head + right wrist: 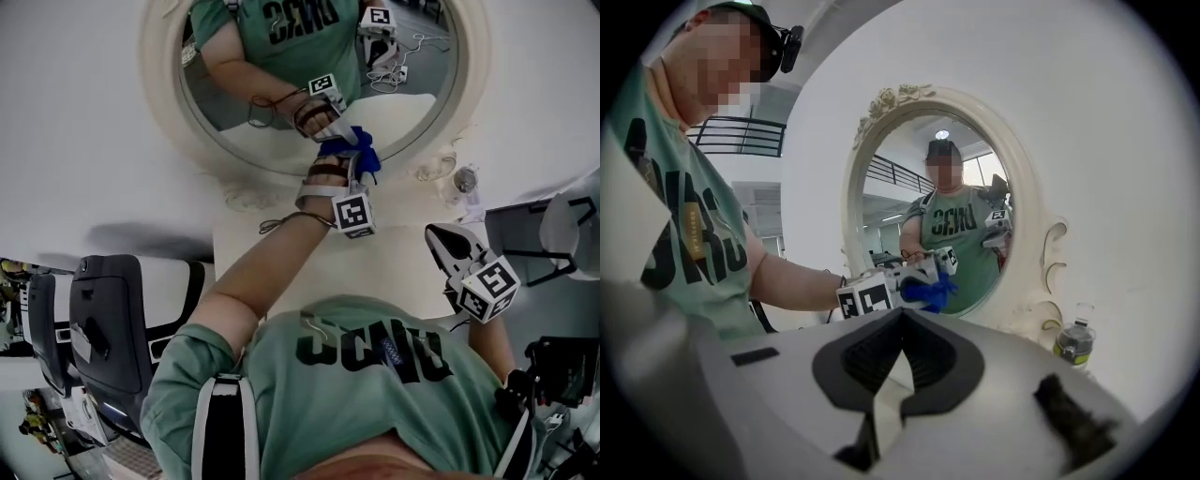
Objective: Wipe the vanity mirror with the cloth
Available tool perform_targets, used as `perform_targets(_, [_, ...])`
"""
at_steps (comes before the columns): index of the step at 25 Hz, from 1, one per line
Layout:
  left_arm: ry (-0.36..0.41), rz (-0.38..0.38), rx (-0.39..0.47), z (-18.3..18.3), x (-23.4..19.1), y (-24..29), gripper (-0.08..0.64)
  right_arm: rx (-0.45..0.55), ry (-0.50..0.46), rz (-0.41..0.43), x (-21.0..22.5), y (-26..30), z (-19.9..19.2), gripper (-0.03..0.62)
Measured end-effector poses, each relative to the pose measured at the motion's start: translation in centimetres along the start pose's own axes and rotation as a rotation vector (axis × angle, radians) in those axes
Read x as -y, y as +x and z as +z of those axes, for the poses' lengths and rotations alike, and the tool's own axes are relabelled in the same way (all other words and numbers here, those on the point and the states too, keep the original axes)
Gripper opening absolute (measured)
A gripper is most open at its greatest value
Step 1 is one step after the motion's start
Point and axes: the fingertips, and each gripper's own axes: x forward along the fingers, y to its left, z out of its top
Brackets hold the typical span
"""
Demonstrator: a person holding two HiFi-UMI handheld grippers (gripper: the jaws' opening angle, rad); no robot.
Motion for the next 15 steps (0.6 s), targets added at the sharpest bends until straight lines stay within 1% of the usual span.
perform_targets(3, [-0.127,-0.257,-0.052,-0.4,5.3,2.7,0.075,-0.001,0.013,-0.010,0.8,-0.2,-0.5,0.005])
perform_targets(4, [-0.164,-0.314,-0.071,-0.6,6.3,3.1,0.075,-0.001,0.018,-0.013,1.0,-0.2,-0.7,0.005])
perform_targets(5, [-0.188,-0.349,-0.082,-0.7,6.7,3.3,0.074,-0.003,0.023,-0.015,1.1,-0.2,-0.8,0.005])
perform_targets(8, [-0.215,-0.387,-0.079,-0.8,6.3,3.4,0.072,-0.005,0.037,-0.024,1.6,-0.1,-0.8,0.005])
perform_targets(11, [-0.224,-0.383,-0.077,-0.8,5.5,2.9,0.069,-0.004,0.031,-0.016,0.8,0.2,0.1,0.005])
perform_targets(15, [-0.215,-0.374,-0.060,-0.5,5.1,2.2,0.071,0.013,-0.015,0.005,-1.1,0.4,1.8,0.005])
